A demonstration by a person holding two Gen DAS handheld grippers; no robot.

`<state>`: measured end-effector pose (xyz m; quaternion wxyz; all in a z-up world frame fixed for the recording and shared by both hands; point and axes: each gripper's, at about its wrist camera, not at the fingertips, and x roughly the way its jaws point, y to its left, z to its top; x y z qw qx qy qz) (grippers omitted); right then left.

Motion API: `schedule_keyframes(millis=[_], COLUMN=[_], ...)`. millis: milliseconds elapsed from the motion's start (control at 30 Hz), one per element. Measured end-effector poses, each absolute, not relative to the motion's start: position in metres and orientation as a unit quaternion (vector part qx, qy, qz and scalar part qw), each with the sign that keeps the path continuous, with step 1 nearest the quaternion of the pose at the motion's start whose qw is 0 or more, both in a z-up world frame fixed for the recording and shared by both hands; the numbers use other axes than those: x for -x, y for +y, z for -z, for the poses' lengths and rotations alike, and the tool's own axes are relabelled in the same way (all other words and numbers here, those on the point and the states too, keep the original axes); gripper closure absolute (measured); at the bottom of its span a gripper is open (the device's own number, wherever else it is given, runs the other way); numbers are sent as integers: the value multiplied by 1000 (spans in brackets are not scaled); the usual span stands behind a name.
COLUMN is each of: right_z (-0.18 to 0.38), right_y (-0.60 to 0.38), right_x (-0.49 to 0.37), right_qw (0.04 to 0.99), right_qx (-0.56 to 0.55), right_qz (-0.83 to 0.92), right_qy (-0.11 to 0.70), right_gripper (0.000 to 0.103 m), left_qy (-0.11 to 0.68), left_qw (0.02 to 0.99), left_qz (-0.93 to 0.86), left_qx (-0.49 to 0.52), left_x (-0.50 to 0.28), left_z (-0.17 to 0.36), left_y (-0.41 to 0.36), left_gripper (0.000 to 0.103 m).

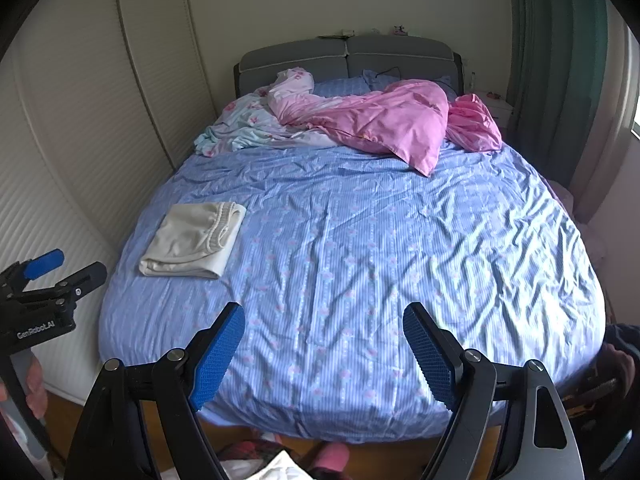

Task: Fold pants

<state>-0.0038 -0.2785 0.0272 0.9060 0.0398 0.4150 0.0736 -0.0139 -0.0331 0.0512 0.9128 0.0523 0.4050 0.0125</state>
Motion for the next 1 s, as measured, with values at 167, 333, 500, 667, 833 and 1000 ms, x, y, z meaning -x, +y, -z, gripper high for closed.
schedule_keyframes(millis=[167, 333, 500, 667, 833, 1000], right_z=[-27, -26, -27, -28, -27, -31], right_y=[-280, -281, -280, -278, -275, -276], right_x=[4, 4, 5, 6, 6, 9], right_qw=[906, 906, 906, 907, 906, 905], right_qx=[-39, -39, -38, -39, -40, -40], right_qz=[-76, -75, -74, -73, -72, -77], right_qy=[415, 415, 415, 414, 415, 417], right_gripper=[21, 21, 21, 21, 21, 21], left_qy=[406, 404, 402, 399, 399, 399], left_qw=[912, 913, 914, 915, 915, 915], left_qz=[-5, 0, 3, -3, -4, -3], left_qx=[-57, -56, -58, -65, -64, -62], left_x=[14, 15, 15, 16, 16, 17], left_z=[-52, -53, -52, -53, -52, -52], left_y=[-33, -33, -32, -32, -30, -30], left_gripper=[2, 2, 2, 2, 2, 2])
